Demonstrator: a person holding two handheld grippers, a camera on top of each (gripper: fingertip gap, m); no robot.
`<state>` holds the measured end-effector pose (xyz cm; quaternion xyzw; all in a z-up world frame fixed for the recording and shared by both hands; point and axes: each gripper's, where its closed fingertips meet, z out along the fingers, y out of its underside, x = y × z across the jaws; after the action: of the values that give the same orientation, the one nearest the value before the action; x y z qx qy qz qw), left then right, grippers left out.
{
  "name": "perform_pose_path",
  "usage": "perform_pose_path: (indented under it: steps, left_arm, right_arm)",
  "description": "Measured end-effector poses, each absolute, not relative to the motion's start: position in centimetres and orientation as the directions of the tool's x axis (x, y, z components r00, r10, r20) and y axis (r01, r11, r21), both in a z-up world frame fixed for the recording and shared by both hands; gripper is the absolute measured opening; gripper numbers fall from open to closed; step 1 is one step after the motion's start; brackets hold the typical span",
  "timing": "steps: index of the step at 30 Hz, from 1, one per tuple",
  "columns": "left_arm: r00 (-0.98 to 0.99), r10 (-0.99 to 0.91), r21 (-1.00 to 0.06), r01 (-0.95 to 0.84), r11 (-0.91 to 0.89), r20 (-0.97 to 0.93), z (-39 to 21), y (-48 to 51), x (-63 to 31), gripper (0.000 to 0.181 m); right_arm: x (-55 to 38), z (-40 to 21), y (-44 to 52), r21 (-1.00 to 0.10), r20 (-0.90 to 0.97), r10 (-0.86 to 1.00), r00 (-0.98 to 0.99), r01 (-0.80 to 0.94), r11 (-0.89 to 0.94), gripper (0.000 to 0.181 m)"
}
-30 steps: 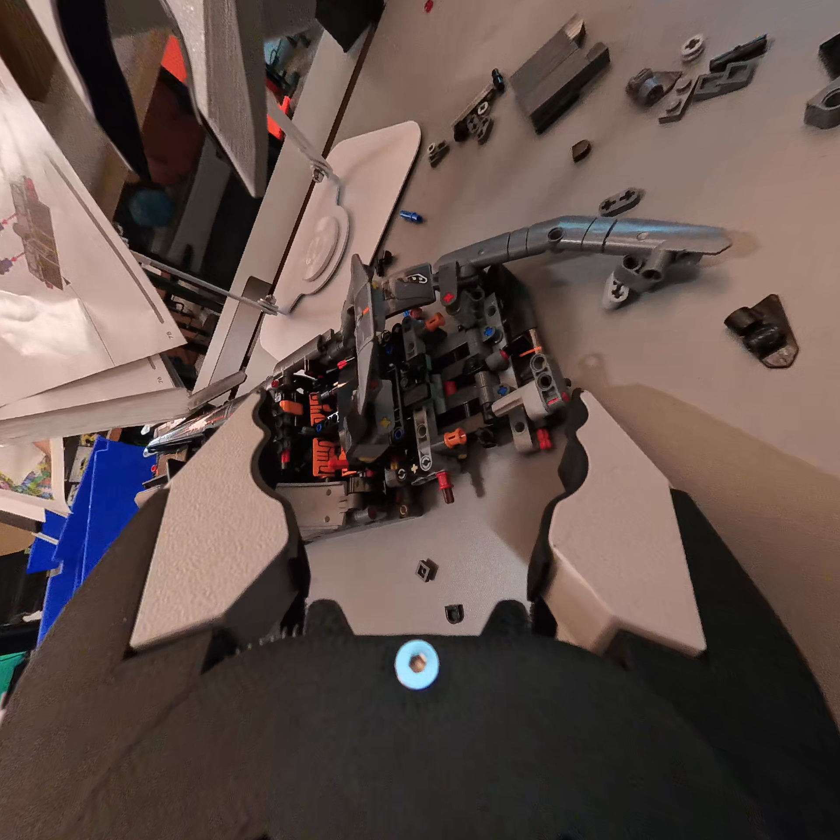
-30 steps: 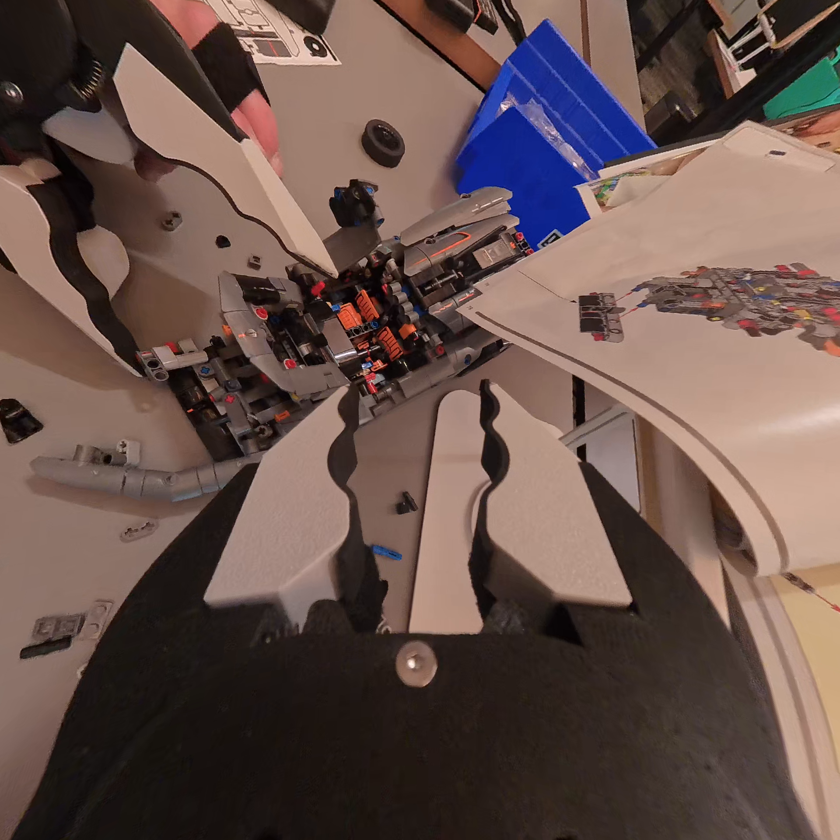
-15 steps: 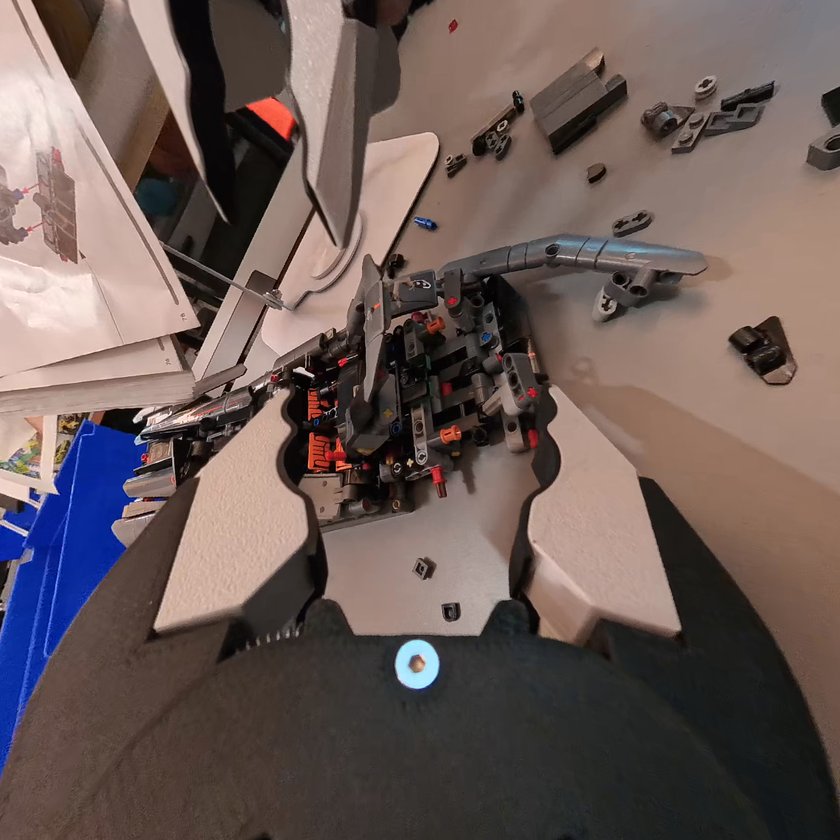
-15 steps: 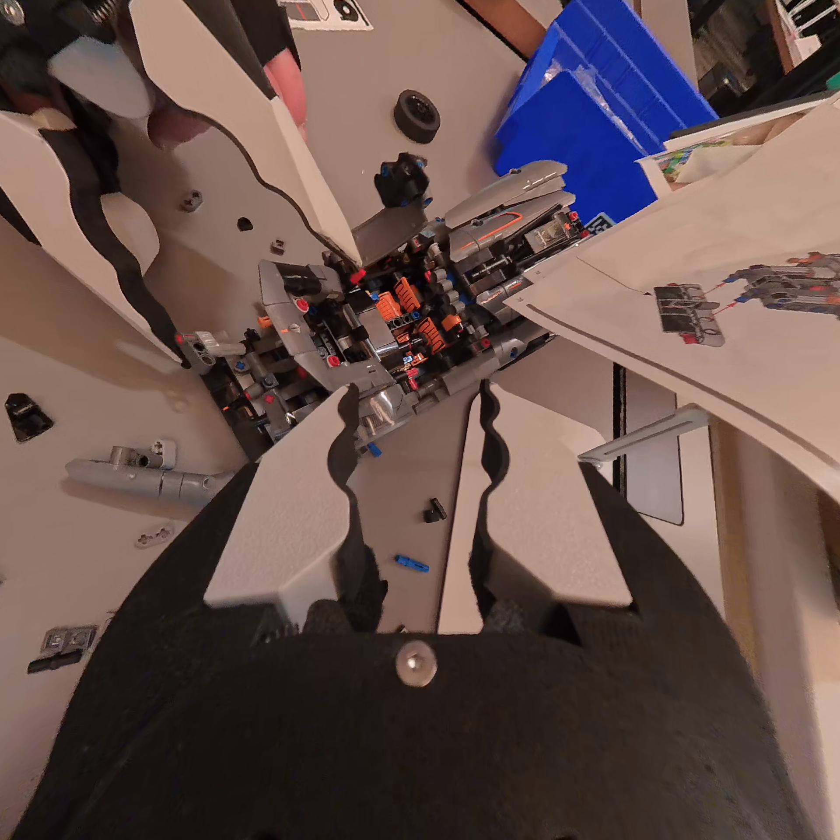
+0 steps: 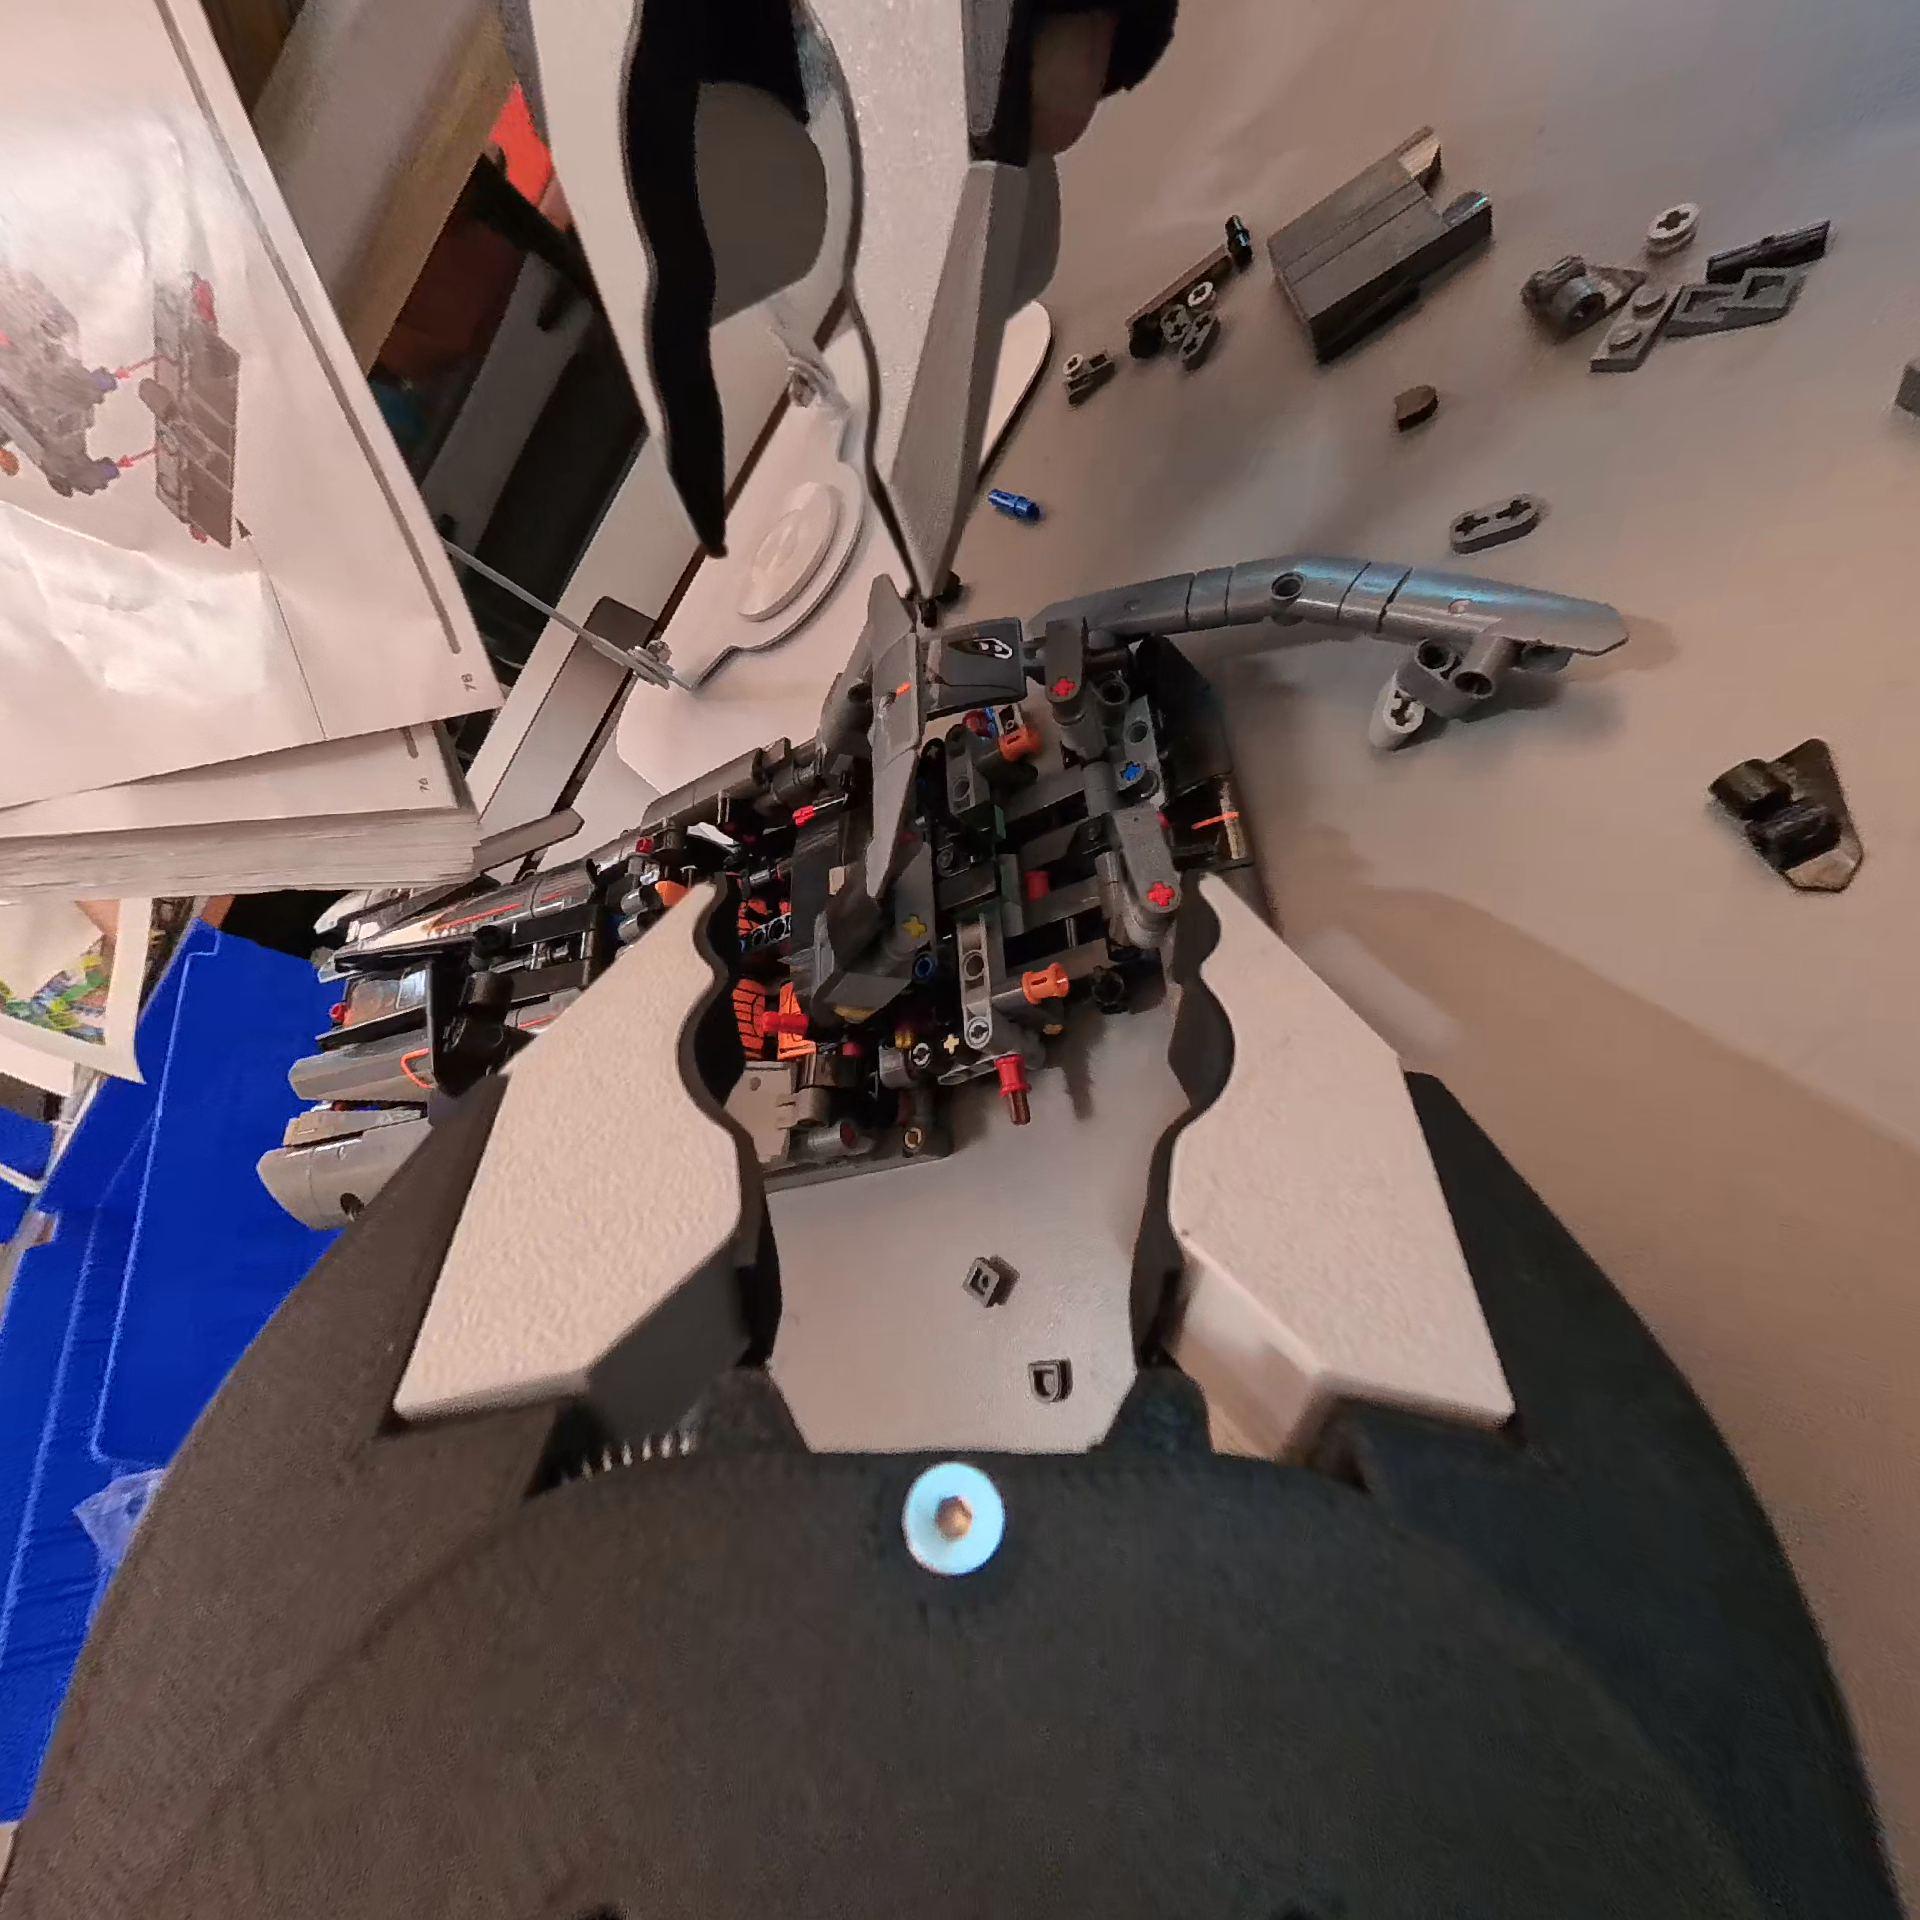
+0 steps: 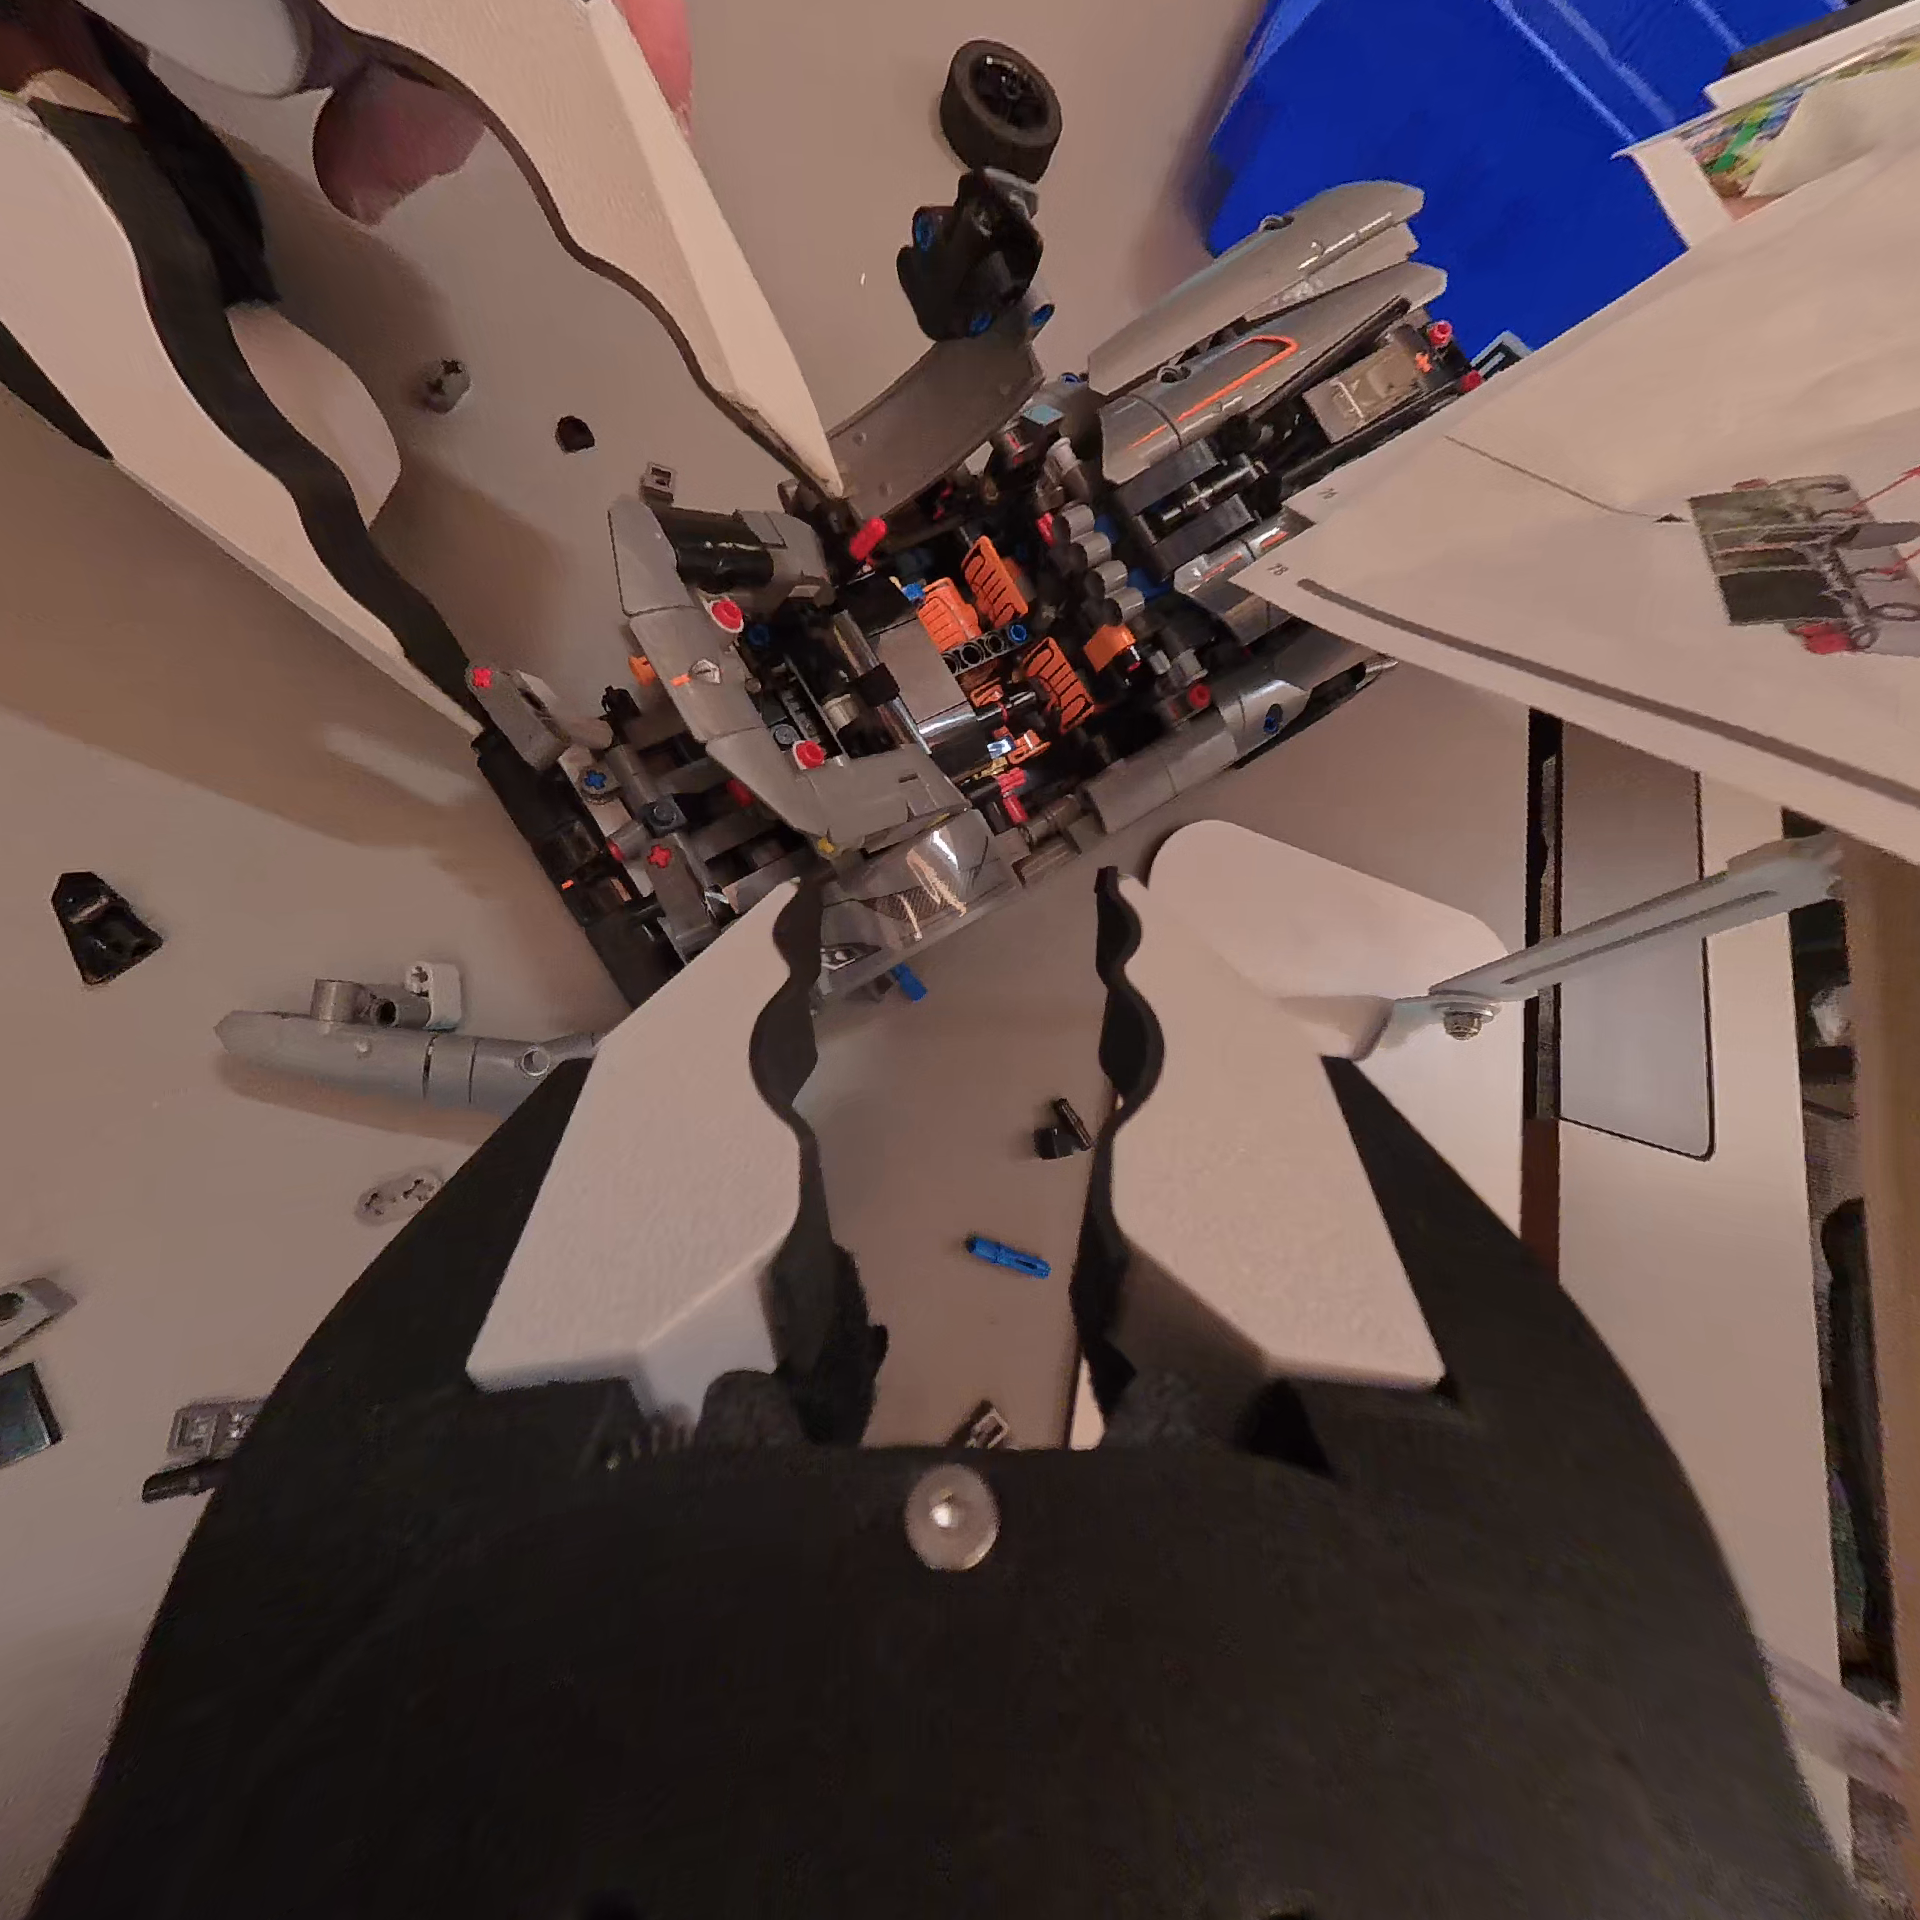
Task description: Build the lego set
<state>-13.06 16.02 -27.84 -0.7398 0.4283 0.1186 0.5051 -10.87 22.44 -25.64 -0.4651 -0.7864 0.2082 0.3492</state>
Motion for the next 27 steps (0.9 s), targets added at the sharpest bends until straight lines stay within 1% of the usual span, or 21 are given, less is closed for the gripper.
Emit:
perform_pose_path:
  steps: [2, 6, 12, 15, 16, 17, 18, 20, 23, 27]
  left_arm:
    - [0.597, -0.516, -0.64, -0.759, -0.116, -0.614, -27.9, 16.0, -13.1, 0.08]
    - [0.538, -0.528, -0.593, -0.801, -0.08, -0.657, -27.7, 15.5, -13.1, 0.072]
    - [0.414, -0.548, -0.527, -0.848, 0.058, -0.727, -26.5, 13.6, -11.3, 0.037]
    - [0.329, -0.613, -0.47, -0.879, 0.08, -0.719, -28.1, 12.8, -10.3, 0.02]
    - [0.316, -0.625, -0.452, -0.889, 0.067, -0.714, -28.8, 12.8, -10.3, 0.018]
    - [0.32, -0.632, -0.441, -0.897, 0.038, -0.706, -29.4, 13.0, -10.5, 0.02]
    - [0.334, -0.623, -0.439, -0.898, 0.016, -0.707, -29.7, 13.4, -10.6, 0.025]
    - [0.35, -0.612, -0.442, -0.897, -0.001, -0.709, -29.7, 13.8, -10.8, 0.022]
    - [0.386, -0.614, -0.476, -0.879, -0.019, -0.688, -29.6, 14.0, -10.9, 0.009]
    - [0.483, -0.639, -0.575, -0.814, -0.077, -0.598, -29.4, 14.2, -11.3, 0.007]
  right_arm:
    - [-10.8, -26.0, 22.5, -0.648, 0.347, 0.88, -0.324, 0.596, 0.475, 0.052]
    - [-10.7, -26.8, 22.6, -0.639, 0.333, 0.883, -0.33, 0.61, 0.469, 0.052]
    - [-10.7, -27.1, 22.6, -0.637, 0.319, 0.89, -0.326, 0.622, 0.456, 0.052]
    - [-10.7, -27.3, 22.5, -0.639, 0.31, 0.892, -0.33, 0.622, 0.453, 0.052]
    - [-10.7, -27.4, 22.4, -0.636, 0.31, 0.891, -0.332, 0.624, 0.454, 0.052]
    - [-10.8, -27.6, 22.4, -0.633, 0.311, 0.89, -0.334, 0.626, 0.456, 0.051]
    - [-10.8, -27.7, 22.4, -0.63, 0.311, 0.889, -0.337, 0.627, 0.458, 0.052]
    - [-10.8, -27.8, 22.3, -0.626, 0.313, 0.887, -0.341, 0.628, 0.462, 0.052]
    - [-10.8, -27.9, 22.3, -0.622, 0.315, 0.885, -0.342, 0.63, 0.465, 0.052]
    - [-10.8, -27.9, 22.3, -0.627, 0.308, 0.889, -0.339, 0.631, 0.458, 0.051]
